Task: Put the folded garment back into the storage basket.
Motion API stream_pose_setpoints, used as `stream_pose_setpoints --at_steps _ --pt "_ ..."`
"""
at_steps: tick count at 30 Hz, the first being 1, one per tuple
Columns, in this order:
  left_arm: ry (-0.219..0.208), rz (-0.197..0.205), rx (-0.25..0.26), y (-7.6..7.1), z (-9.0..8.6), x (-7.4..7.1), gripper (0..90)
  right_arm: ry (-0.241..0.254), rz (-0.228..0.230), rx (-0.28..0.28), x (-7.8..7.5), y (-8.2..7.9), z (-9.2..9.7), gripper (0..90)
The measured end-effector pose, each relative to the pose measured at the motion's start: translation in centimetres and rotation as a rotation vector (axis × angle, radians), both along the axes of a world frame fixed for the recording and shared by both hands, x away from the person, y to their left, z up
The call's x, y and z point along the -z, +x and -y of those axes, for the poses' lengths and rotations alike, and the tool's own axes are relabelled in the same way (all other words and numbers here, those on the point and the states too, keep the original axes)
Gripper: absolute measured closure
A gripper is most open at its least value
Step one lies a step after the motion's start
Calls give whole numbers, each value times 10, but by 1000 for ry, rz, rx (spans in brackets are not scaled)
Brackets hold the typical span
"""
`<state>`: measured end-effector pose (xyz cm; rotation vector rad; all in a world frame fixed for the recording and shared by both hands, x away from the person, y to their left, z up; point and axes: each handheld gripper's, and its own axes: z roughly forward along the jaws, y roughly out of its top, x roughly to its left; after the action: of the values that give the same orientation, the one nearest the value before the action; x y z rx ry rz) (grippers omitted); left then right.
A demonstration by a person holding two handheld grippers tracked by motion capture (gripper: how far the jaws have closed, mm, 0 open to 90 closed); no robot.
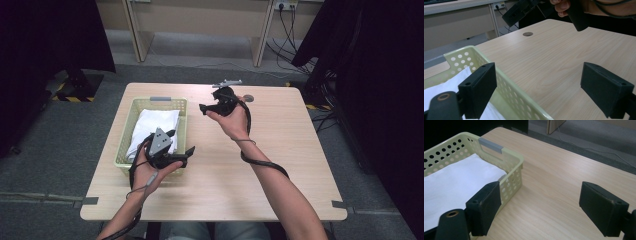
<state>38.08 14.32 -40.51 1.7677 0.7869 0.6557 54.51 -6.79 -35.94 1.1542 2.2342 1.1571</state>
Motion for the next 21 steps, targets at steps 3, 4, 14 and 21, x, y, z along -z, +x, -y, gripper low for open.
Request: stream_pose_setpoints --at_steps 3,4,14,21 --pt "-3 4 7 0 4 0 129 -1 1 6 1 -1 6 180" --pt "-2 4 11 0 5 0 129 -1 -1 8 1 -1 8 180" --pt "-5 17 46 -2 18 1 129 10 4 27 4 -4 25 178" --pt "0 25 71 -3 28 2 129 13 4 41 7 -6 36 178"
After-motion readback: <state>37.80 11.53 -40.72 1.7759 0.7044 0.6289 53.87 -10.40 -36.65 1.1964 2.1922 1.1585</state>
